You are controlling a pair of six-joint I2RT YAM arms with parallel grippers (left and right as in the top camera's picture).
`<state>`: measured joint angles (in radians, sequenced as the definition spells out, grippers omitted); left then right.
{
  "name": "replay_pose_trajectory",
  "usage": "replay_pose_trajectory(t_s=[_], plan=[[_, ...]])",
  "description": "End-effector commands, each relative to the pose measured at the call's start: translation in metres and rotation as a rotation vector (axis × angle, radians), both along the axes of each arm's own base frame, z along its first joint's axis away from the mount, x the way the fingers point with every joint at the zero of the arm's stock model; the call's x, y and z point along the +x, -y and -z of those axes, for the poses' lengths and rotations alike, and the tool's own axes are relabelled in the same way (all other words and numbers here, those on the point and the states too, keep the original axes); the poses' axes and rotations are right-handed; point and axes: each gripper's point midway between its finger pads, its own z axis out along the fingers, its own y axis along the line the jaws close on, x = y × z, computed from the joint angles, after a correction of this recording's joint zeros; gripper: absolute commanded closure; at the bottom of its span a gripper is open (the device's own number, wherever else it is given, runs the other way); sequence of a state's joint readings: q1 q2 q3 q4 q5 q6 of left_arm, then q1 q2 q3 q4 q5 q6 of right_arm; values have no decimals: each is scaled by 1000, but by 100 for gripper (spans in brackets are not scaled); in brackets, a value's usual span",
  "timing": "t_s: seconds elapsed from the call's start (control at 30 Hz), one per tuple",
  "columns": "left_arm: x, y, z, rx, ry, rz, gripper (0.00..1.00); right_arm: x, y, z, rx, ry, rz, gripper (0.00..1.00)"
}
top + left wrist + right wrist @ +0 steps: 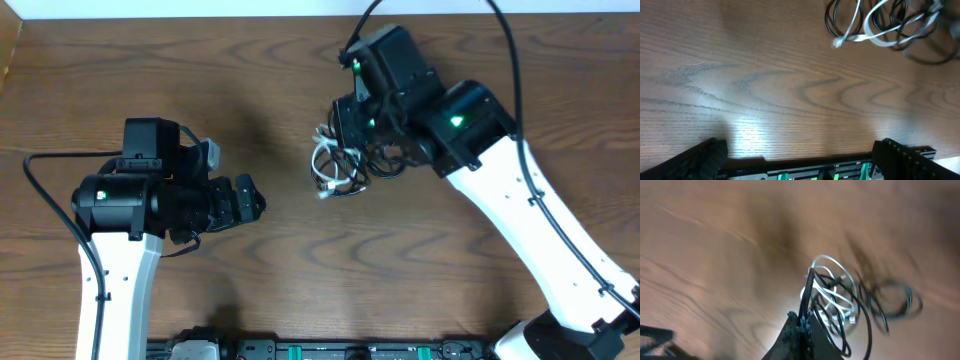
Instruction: Untangle cables
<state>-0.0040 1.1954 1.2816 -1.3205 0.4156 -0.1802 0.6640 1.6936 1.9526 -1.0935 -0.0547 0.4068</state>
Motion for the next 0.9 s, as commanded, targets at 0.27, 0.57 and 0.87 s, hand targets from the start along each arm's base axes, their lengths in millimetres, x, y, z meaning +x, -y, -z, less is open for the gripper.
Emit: replay_pose_trajectory(t_s=[0.27,0.57,0.87], plan=[[4,0,-7,7,23,5,2,-29,29,-107,115,214,-18,99],[4,0,-7,7,24,5,2,-14,-11,-1,22,-45,-103,99],[4,0,-7,7,24,5,2,-17,0,-140,276,270,-150,99]])
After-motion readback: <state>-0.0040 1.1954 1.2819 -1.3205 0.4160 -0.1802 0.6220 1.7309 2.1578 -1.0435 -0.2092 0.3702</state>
